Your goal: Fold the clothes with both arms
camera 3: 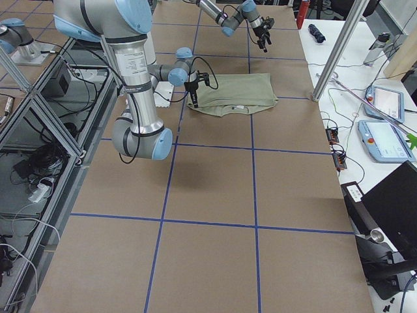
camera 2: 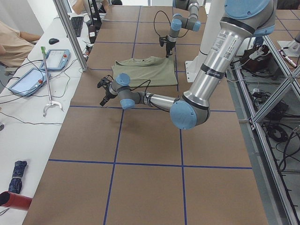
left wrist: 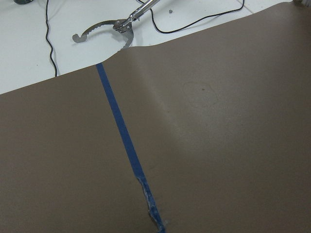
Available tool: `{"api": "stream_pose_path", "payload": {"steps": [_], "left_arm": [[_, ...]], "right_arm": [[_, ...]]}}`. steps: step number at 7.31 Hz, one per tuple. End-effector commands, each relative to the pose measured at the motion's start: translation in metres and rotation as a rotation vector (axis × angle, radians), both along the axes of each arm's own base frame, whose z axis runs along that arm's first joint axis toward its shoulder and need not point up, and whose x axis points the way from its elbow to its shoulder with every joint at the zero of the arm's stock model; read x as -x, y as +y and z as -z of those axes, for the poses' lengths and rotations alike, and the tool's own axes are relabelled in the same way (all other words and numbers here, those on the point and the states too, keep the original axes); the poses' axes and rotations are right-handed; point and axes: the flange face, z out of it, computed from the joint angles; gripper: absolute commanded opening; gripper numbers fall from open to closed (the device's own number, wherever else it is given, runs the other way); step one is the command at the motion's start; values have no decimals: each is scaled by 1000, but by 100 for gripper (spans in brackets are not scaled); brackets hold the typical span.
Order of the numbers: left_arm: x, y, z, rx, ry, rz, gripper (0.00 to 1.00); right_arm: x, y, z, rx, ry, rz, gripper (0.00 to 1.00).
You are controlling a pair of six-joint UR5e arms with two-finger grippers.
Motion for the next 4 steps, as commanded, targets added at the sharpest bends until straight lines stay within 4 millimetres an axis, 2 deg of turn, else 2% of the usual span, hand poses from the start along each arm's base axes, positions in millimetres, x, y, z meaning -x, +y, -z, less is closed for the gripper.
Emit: {"api": "stream_pose_path", "payload": {"steps": [1, 2, 3, 4], "left_arm": [[0, 0, 0, 1, 1, 1, 100], [0, 0, 0, 1, 1, 1, 100], [0, 0, 0, 1, 1, 1, 100], [0, 0, 0, 2, 0, 1, 100]], "right_arm": [[6, 20, -4, 35, -5, -53, 6], [17, 41, -5, 66, -17, -124, 23], [21, 48, -5, 73, -28, -167, 34], [22, 49, -3, 68, -30, -160, 78]]}}
